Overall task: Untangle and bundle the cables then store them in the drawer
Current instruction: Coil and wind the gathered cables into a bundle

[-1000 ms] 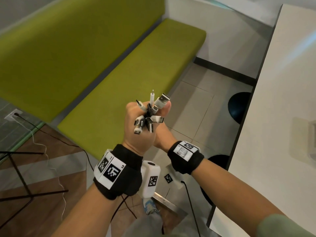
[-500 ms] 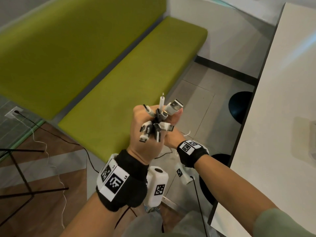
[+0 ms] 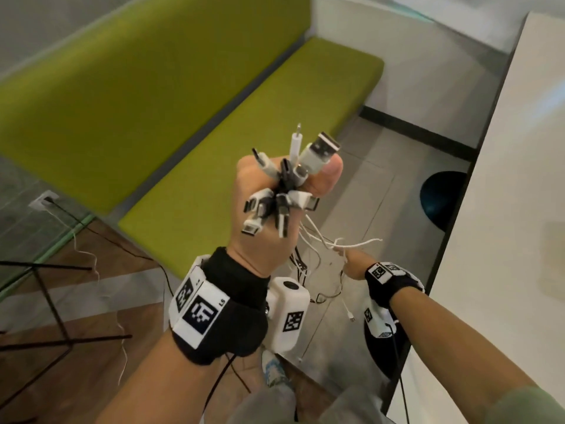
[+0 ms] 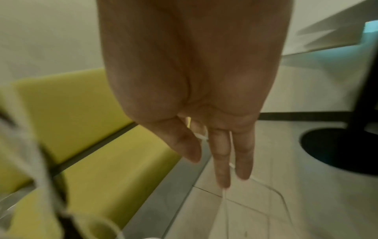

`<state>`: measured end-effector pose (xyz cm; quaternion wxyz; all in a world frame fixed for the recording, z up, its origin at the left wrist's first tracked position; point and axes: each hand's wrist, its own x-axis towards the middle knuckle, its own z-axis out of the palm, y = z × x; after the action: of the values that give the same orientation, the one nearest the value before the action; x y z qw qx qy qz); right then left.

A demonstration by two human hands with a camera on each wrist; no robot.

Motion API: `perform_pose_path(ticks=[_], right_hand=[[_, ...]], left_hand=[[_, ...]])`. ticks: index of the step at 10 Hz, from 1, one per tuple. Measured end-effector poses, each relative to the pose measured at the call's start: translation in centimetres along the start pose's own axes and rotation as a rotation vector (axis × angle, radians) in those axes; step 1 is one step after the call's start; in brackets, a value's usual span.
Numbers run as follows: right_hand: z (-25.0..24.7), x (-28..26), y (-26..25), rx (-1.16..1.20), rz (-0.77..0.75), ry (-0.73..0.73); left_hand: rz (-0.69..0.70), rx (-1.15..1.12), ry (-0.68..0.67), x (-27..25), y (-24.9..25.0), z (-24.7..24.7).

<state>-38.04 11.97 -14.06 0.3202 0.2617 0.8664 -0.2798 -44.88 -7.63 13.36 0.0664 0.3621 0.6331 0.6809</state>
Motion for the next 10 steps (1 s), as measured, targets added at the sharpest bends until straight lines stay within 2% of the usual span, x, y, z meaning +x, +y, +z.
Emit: perform_pose_path(ticks=[1,2,3,4,5,6,7,8,9,10], right_hand=[[-0.6,-0.3,2.6,0.009,0.056,-0.049],[-0.9,-0.4,4.2,0.093,0.074,-0.033],[-0.9,0.3,5.5,0.292,0.031,0.072],[-0.8,0.2,4.8,0.376,0.033,0.102],[-1.9,-0.7,2.1,0.437,0.037,0.172],[-2.6,-2.0,0.4,0.394,0.029,0.227],[-3.0,-2.8,0.2,0.421,0.042,0.453],[-3.6,-3.0,-1.1,0.427,-0.132,0.546],[-3.7,-4.8,-4.5,0.597,-0.404,0.335],[-3.2,-7.4,-8.2,0.643,-0.598,0.075]], left_hand=[[0.075,0.029,0.021,-0.2,-0.2,0.1],[0.218,-0.018,-0.026,0.7,1.1,0.5],[0.254,-0.069,-0.093,0.7,1.0,0.7],[0.276,-0.085,-0.088,0.9,0.7,0.4],[0.308,-0.035,-0.026,1.1,0.8,0.6],[0.241,-0.020,0.006,0.7,0.2,0.5],[0.156,-0.027,0.004,0.6,0.9,0.3],[0.073,-0.037,0.035,0.4,0.9,0.7],[-0.293,-0.115,0.074,0.0,-0.9,0.7],[-0.421,-0.174,0.014,0.0,-0.8,1.2]])
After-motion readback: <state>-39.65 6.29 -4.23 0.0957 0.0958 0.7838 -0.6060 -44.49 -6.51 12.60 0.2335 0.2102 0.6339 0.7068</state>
